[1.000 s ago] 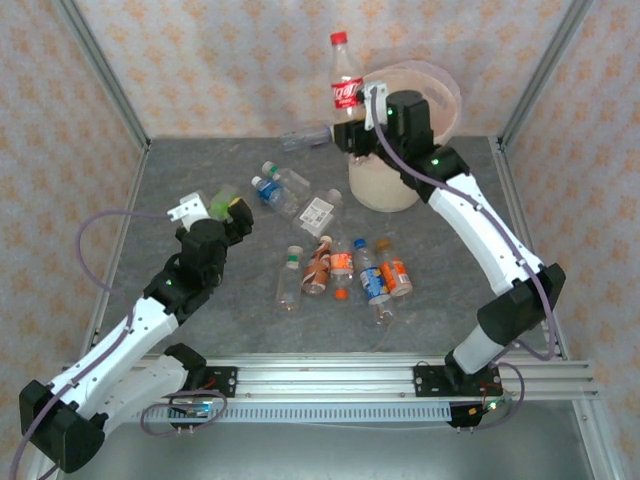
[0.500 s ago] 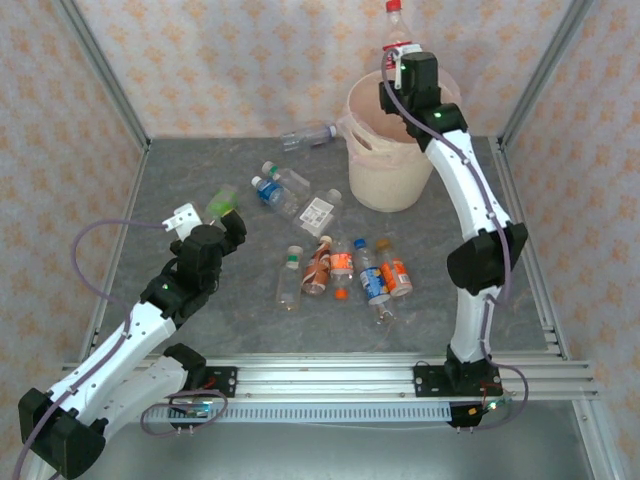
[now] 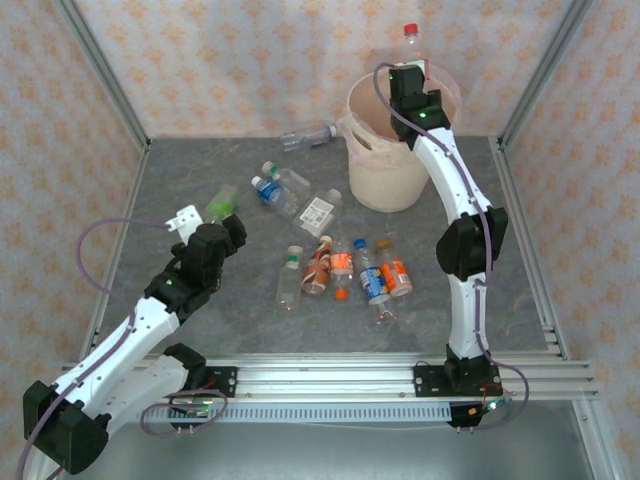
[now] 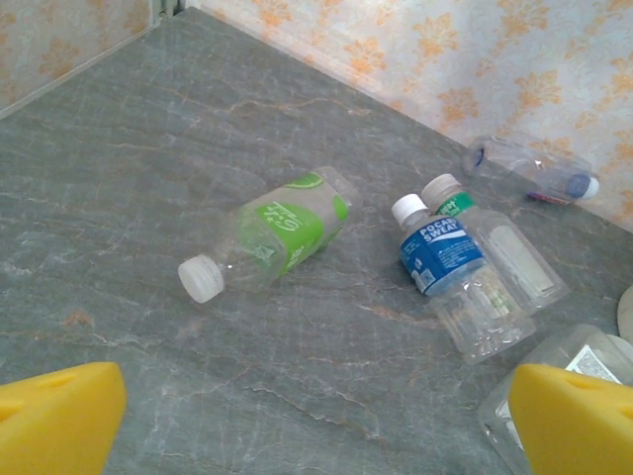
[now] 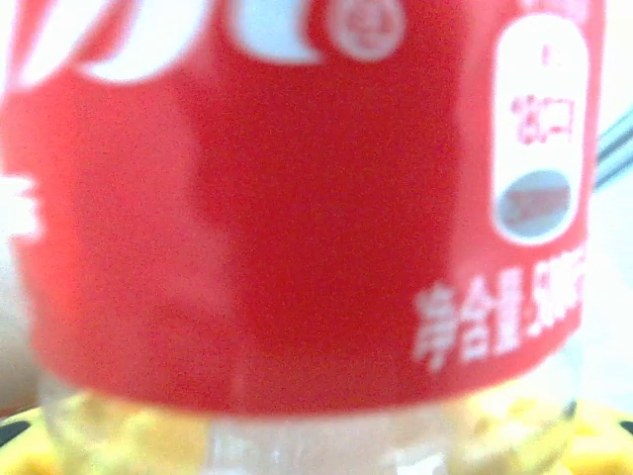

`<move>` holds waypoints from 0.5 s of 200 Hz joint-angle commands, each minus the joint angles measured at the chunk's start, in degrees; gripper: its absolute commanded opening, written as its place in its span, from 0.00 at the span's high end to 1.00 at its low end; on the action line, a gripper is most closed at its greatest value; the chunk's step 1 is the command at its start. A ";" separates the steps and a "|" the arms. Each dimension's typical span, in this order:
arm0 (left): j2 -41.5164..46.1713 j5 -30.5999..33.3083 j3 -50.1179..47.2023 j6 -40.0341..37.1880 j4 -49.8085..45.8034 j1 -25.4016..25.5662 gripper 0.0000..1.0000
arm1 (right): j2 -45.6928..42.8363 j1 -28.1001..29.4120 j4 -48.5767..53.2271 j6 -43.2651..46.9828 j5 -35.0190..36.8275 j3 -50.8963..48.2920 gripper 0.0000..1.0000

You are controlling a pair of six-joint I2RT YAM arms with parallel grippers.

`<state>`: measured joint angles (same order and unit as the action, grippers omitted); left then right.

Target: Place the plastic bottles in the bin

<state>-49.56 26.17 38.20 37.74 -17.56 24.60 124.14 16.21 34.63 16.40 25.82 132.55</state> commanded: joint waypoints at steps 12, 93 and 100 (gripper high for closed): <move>-1.61 1.11 1.44 2.06 -3.49 -1.04 0.00 | 1.19 -0.78 -0.53 -0.76 7.37 2.45 0.32; -7.13 -0.21 4.70 1.77 -6.14 -3.77 0.00 | -1.53 -0.80 2.26 -2.98 4.42 3.39 0.24; -7.69 -0.48 5.05 1.58 -6.26 -4.30 0.00 | -2.19 -0.74 2.75 -3.49 3.48 3.25 0.23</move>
<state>-55.66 25.47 40.75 39.16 -21.06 21.87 125.08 15.59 34.76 14.87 30.87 134.21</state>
